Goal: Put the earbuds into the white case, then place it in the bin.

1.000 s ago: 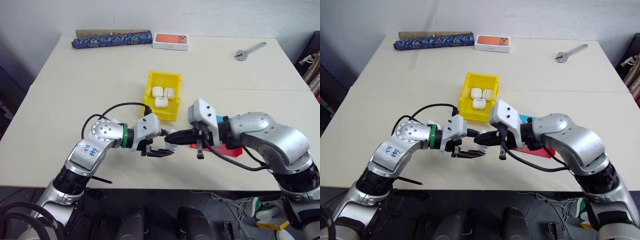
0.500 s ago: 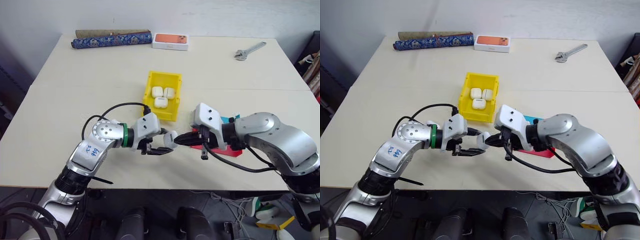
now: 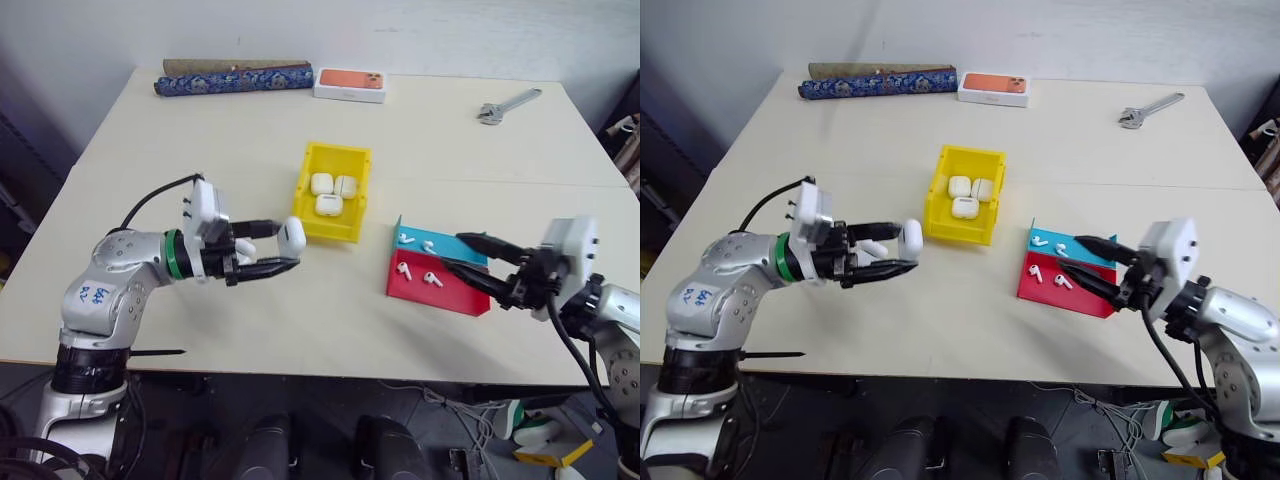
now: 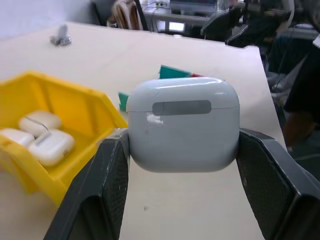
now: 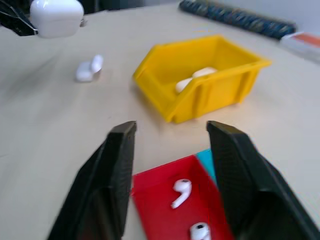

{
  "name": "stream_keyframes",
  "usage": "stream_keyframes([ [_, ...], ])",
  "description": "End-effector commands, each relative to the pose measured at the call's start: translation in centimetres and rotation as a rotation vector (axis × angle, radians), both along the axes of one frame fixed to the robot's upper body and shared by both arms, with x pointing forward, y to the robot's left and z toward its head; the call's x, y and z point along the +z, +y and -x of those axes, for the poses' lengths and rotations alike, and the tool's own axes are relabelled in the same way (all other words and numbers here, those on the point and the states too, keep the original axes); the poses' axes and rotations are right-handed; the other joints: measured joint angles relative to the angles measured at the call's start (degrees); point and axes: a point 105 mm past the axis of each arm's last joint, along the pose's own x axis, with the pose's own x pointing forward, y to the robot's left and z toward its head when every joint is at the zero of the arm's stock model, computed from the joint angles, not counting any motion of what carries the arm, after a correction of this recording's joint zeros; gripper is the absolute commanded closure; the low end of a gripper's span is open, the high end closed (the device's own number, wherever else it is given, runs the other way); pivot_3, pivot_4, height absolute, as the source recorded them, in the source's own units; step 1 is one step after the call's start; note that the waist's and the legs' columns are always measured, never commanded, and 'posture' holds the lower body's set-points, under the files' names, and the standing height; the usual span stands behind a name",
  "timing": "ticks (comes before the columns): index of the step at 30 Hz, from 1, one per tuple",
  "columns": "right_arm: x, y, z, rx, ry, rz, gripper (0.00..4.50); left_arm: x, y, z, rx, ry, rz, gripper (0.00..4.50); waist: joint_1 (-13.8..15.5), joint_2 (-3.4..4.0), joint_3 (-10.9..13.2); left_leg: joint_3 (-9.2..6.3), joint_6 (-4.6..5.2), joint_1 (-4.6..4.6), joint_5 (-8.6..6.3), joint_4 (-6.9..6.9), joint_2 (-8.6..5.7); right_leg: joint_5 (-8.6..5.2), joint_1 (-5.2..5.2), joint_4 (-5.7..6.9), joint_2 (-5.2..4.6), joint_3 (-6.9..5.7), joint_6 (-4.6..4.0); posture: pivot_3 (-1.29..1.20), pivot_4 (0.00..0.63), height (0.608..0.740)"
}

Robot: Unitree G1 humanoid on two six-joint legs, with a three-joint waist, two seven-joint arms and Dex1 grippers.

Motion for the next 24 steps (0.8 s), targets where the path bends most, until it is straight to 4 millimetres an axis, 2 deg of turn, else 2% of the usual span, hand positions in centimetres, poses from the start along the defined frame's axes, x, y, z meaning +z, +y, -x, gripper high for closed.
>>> stream_keyframes([
  [1,1.5,-1.4,0.9,-0.094,-0.155,0.007,0.88,2.0,-0.8,-2.1,0.065,-0.091,0.047,1.73,-0.03,-0.01,-0.01,0.00,0.00,-0.01,0.00,0.00,0.00,0.01,0.00,-0.02,0.00,0.01,0.01,0.00,0.150,0.740],
  [3,1.5,-1.8,1.3,-0.142,-0.205,0.007,0.21,1.9,-1.6,-5.3,0.204,-0.065,0.054,1.73,0.33,0.00,-0.01,-0.01,0.02,0.01,0.01,-0.02,-0.09,0.04,0.02,-0.01,-0.02,0.03,0.07,0.00,0.150,0.740],
  [4,1.6,-1.9,1.5,-0.160,-0.226,0.002,0.05,1.8,-1.8,-7.1,0.292,-0.077,0.041,1.73,0.32,-0.01,-0.01,0.00,0.05,0.00,0.03,-0.02,-0.12,0.06,0.02,-0.03,-0.02,0.04,0.11,0.00,0.150,0.740],
  [7,1.3,-2.2,1.7,-0.195,-0.256,0.018,0.05,1.1,-3.3,-10.0,0.382,-0.107,-0.004,1.73,0.03,-0.01,-0.01,0.07,0.12,0.00,0.07,-0.04,-0.22,0.10,0.00,-0.03,-0.04,0.11,0.19,0.00,0.150,0.740],
  [9,1.0,-2.6,1.7,-0.220,-0.259,0.027,0.05,0.7,-4.6,-10.8,0.367,-0.098,-0.004,1.73,-0.32,-0.03,0.00,0.13,0.14,0.01,0.07,-0.10,-0.24,0.11,-0.03,-0.06,-0.05,0.15,0.21,0.00,0.150,0.740],
  [11,0.8,-3.1,1.6,-0.242,-0.261,0.035,0.05,-0.1,-5.8,-11.4,0.340,-0.076,-0.011,1.73,-0.31,-0.05,0.01,0.16,0.14,-0.01,0.07,-0.13,-0.23,0.12,-0.07,-0.09,-0.06,0.16,0.22,0.00,0.150,0.740],
  [15,0.8,-3.2,1.5,-0.263,-0.276,0.039,0.05,-0.9,-6.5,-12.4,0.348,-0.049,-0.026,1.73,-0.39,-0.05,0.01,0.18,0.14,-0.01,0.07,-0.12,-0.21,0.12,-0.08,-0.10,-0.05,0.14,0.22,0.00,0.150,0.740],
  [18,0.8,-2.9,1.4,-0.258,-0.278,0.045,0.00,-1.2,-5.8,-13.3,0.404,-0.049,-0.076,0.74,-0.38,-0.06,0.02,0.18,0.16,0.00,0.09,-0.12,-0.21,0.12,-0.08,-0.09,-0.05,0.15,0.22,0.00,0.150,0.740],
  [20,0.7,-3.0,1.4,-0.247,-0.271,0.065,0.00,-0.3,-5.6,-12.7,0.367,-0.085,-0.052,0.13,-0.41,-0.06,0.02,0.18,0.16,0.00,0.09,-0.11,-0.22,0.12,-0.08,-0.08,-0.07,0.16,0.22,0.00,0.150,0.740],
  [22,0.5,-3.5,1.3,-0.231,-0.258,0.098,0.00,0.7,-4.9,-11.2,0.300,-0.156,-0.026,0.02,-0.56,-0.05,0.02,0.18,0.16,0.00,0.09,-0.11,-0.22,0.12,-0.09,-0.07,-0.08,0.15,0.22,0.00,0.150,0.740],
  [24,0.6,-4.1,1.0,-0.213,-0.247,0.125,0.00,1.4,-3.4,-9.1,0.225,-0.221,-0.009,0.02,-0.73,-0.05,0.02,0.18,0.16,0.00,0.09,-0.12,-0.22,0.12,-0.10,-0.07,-0.09,0.17,0.22,0.00,0.150,0.740],
])
